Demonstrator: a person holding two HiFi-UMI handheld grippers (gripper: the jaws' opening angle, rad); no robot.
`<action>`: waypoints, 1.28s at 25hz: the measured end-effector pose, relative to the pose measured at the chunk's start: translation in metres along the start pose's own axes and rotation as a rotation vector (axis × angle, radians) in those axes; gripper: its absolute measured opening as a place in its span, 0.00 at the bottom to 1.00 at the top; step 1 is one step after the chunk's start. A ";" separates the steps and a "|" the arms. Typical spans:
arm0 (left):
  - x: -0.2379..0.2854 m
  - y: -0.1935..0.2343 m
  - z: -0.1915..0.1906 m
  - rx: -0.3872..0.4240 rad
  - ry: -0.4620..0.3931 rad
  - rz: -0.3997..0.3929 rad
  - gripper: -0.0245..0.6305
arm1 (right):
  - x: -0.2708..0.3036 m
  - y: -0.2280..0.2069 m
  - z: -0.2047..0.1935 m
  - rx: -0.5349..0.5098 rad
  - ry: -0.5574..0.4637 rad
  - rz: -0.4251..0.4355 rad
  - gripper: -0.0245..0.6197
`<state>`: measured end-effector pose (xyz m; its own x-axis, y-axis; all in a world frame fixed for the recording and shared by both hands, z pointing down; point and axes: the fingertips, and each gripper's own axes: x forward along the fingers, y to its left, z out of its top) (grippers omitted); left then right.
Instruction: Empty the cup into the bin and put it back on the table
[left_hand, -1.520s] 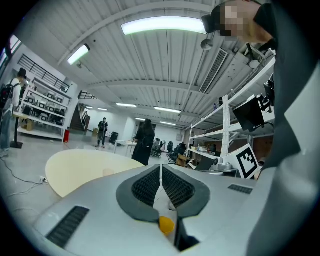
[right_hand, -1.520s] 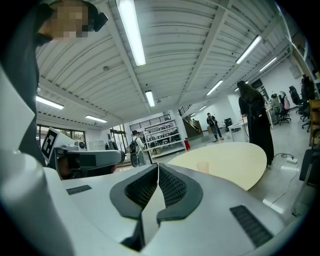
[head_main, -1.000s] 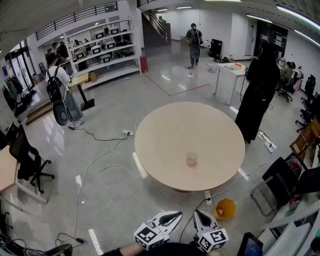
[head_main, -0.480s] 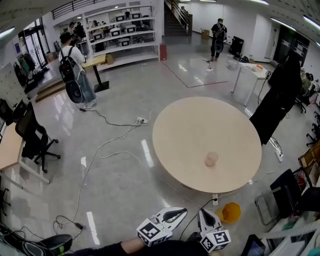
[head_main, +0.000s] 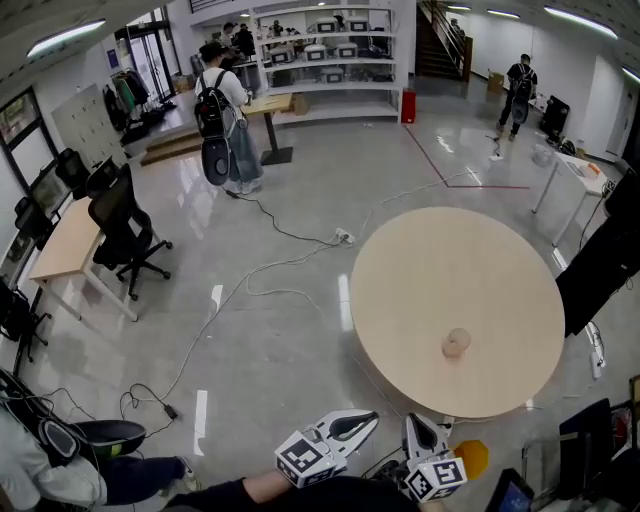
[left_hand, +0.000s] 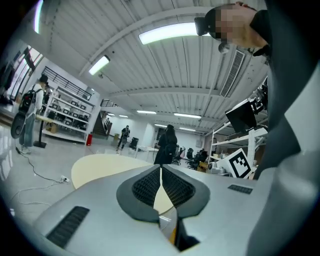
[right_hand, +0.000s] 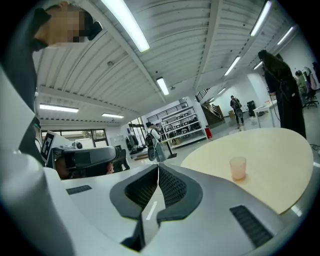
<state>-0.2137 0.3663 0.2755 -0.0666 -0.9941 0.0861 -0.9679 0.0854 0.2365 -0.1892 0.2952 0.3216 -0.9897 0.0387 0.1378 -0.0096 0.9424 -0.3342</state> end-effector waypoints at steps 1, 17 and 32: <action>0.006 -0.004 0.001 0.004 -0.004 0.018 0.08 | -0.002 -0.006 0.004 -0.004 -0.001 0.016 0.06; 0.136 -0.067 -0.017 0.020 0.047 0.017 0.08 | -0.074 -0.150 0.027 0.088 -0.058 -0.084 0.06; 0.223 0.043 -0.047 0.071 0.217 -0.128 0.08 | -0.001 -0.226 0.019 0.054 -0.002 -0.265 0.07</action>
<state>-0.2584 0.1516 0.3504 0.1041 -0.9580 0.2674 -0.9802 -0.0533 0.1907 -0.1884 0.0753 0.3789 -0.9519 -0.2078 0.2252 -0.2760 0.9006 -0.3358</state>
